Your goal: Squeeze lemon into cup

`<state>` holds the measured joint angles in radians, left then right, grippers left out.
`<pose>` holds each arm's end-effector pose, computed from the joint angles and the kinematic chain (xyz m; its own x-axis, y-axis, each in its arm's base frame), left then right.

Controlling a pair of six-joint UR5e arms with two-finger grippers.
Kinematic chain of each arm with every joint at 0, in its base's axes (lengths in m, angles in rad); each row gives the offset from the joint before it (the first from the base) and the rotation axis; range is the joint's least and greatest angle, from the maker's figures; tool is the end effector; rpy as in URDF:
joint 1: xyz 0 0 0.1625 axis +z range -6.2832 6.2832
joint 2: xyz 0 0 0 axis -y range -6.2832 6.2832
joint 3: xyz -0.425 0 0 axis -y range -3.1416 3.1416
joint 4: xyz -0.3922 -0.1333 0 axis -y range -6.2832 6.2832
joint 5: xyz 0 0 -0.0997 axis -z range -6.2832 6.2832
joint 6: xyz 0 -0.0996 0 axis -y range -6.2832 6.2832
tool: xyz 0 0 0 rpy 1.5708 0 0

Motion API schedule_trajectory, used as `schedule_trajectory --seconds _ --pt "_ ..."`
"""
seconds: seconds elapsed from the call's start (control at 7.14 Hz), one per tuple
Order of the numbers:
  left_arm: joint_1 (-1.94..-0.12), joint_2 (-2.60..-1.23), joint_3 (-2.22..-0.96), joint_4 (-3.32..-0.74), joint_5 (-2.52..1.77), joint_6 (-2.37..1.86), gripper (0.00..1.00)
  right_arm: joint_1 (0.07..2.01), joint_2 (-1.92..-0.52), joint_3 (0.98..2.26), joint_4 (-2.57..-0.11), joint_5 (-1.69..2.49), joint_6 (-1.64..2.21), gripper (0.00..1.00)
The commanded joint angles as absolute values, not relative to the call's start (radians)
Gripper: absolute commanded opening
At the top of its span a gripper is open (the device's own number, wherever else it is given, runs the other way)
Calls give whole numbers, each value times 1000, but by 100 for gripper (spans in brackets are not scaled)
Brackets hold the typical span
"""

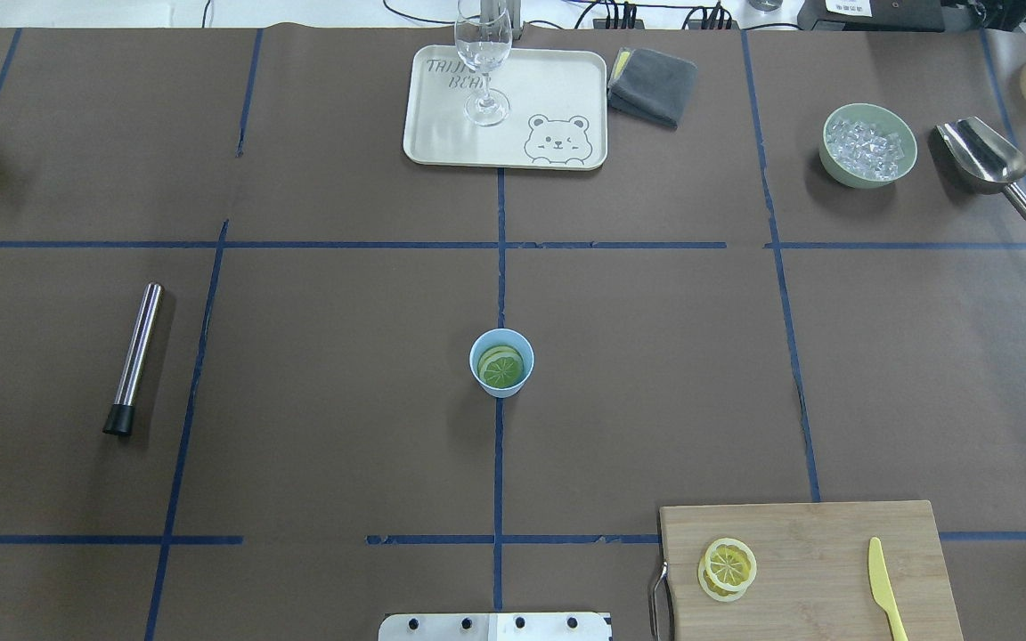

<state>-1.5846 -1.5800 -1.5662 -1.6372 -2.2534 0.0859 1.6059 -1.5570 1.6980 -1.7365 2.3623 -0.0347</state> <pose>-0.0774 -0.5000 0.6557 0.7748 0.1195 -0.6208 -0.0529 0.9908 0.1247 0.0797 -0.4896 0.6048 0.7025 0.0075 0.7116 -0.0107 0.9999 0.0000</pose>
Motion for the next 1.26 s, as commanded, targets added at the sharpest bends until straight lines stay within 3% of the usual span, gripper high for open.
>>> schedule_trajectory --seconds 0.0,1.12 --pt "-1585 -1580 -1566 -1638 -2253 86 100 1605 -1557 1698 -1736 2362 -35 100" --pt "-1585 -1580 -1554 -1655 -2255 87 100 1605 -1557 1695 -1738 2376 -35 100"
